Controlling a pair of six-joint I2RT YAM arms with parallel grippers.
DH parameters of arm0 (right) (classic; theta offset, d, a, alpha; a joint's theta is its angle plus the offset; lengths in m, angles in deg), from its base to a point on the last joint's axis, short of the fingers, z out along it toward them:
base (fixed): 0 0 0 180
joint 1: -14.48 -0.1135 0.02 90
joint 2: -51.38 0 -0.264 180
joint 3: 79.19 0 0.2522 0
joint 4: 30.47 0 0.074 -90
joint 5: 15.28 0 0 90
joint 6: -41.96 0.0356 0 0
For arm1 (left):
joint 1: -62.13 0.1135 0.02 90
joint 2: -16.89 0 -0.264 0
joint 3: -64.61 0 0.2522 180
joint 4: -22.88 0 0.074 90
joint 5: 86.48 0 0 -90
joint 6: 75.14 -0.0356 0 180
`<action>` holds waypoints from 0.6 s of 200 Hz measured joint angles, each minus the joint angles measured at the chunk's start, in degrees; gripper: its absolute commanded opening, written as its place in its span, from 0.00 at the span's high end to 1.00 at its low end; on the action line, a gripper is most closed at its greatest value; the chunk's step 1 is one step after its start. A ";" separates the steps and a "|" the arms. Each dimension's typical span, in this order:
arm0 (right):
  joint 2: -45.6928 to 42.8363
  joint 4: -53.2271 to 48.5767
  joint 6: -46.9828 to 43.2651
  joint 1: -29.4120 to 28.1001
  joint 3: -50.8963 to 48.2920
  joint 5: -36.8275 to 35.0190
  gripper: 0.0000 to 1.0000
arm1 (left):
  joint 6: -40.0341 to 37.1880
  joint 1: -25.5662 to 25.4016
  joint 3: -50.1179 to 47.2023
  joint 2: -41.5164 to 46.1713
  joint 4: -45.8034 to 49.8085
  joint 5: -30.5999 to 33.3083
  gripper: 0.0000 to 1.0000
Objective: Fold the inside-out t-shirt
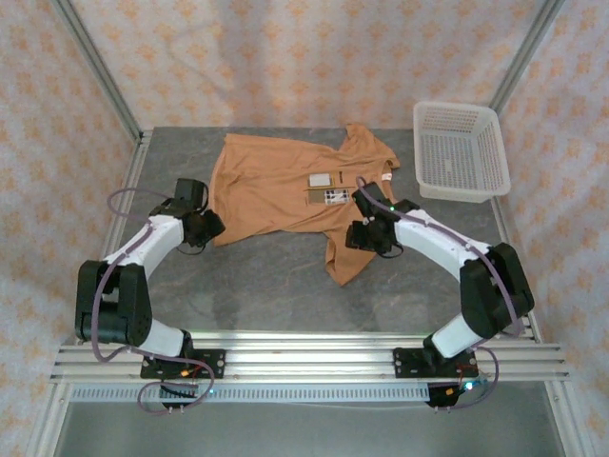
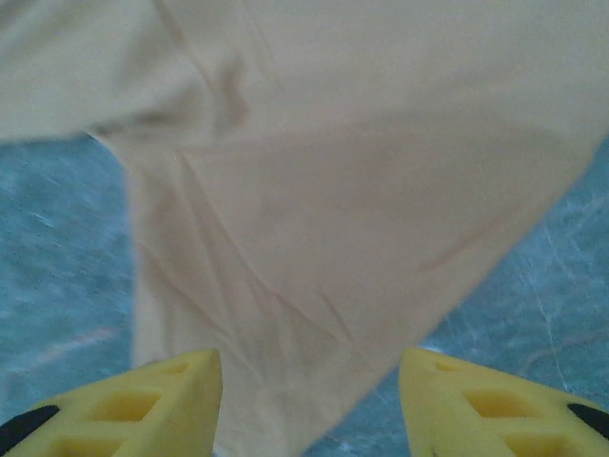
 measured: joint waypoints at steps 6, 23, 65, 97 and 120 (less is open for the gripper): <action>-0.02 -0.02 0.02 0.02 -0.74 -0.04 0.48 | -0.02 0.13 0.42 -0.66 -0.37 0.22 0.68; -0.22 -0.07 0.00 0.02 -1.57 -0.63 0.47 | -0.24 0.48 2.69 -4.11 -1.49 0.46 0.65; -0.81 0.00 -0.02 0.02 -1.20 -1.90 0.46 | -1.18 0.61 5.07 -9.92 -3.37 0.55 0.63; -0.33 -0.04 -0.20 0.02 0.70 -1.95 0.46 | -1.49 0.61 5.38 -12.44 -3.96 0.66 0.64; -0.02 -0.09 -0.26 0.02 2.05 -2.05 0.46 | -1.49 0.61 5.75 -13.90 -4.17 0.66 0.65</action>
